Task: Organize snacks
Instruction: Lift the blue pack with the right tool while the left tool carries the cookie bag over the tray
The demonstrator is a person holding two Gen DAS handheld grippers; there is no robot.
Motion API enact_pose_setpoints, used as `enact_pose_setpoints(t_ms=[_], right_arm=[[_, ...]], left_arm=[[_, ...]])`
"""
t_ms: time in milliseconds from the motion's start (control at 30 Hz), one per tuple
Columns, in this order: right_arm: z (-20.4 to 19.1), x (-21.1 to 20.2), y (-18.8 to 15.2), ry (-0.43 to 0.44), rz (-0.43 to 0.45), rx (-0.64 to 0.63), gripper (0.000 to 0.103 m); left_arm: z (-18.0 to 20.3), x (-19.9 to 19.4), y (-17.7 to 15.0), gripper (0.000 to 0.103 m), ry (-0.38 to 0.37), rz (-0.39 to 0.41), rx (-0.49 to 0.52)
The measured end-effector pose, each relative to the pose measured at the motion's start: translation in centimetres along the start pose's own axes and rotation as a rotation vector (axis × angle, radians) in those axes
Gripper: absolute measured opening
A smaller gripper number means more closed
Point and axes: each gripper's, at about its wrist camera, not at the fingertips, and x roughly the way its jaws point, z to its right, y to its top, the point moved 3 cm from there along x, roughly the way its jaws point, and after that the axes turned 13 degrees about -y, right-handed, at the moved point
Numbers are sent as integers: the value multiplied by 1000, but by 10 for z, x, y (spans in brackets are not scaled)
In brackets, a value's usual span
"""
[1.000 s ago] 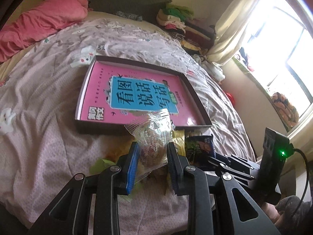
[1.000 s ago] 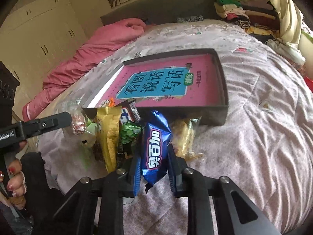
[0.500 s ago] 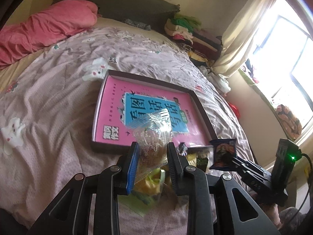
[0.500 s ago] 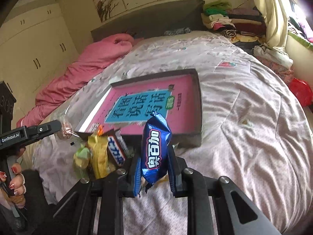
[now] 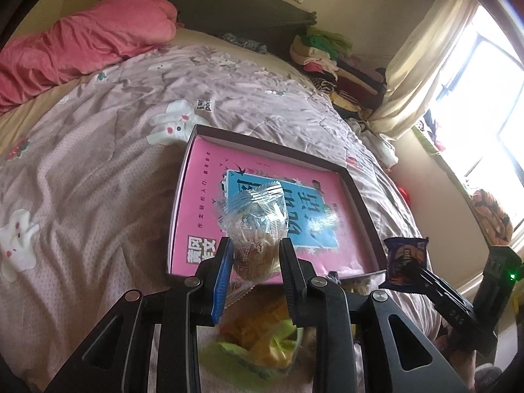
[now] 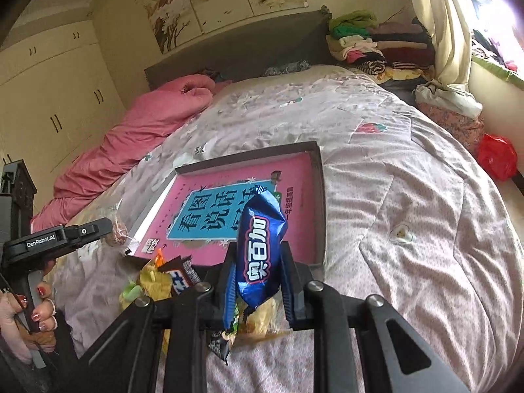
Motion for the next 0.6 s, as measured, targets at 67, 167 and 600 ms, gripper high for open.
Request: enact_pose_setpoints(t_ms=[67,167,600], right_arm=[[0,2,2,-6,3,1,23],[2,8,6,-14,5,8,23],[8,38,20,-13,-7,80,23]], left_arm=[[-4,5,2,29,-2,-5,-11],[-8,15,3,29,2,-17,-16],[-21,38,4,29,18,-46,-18]])
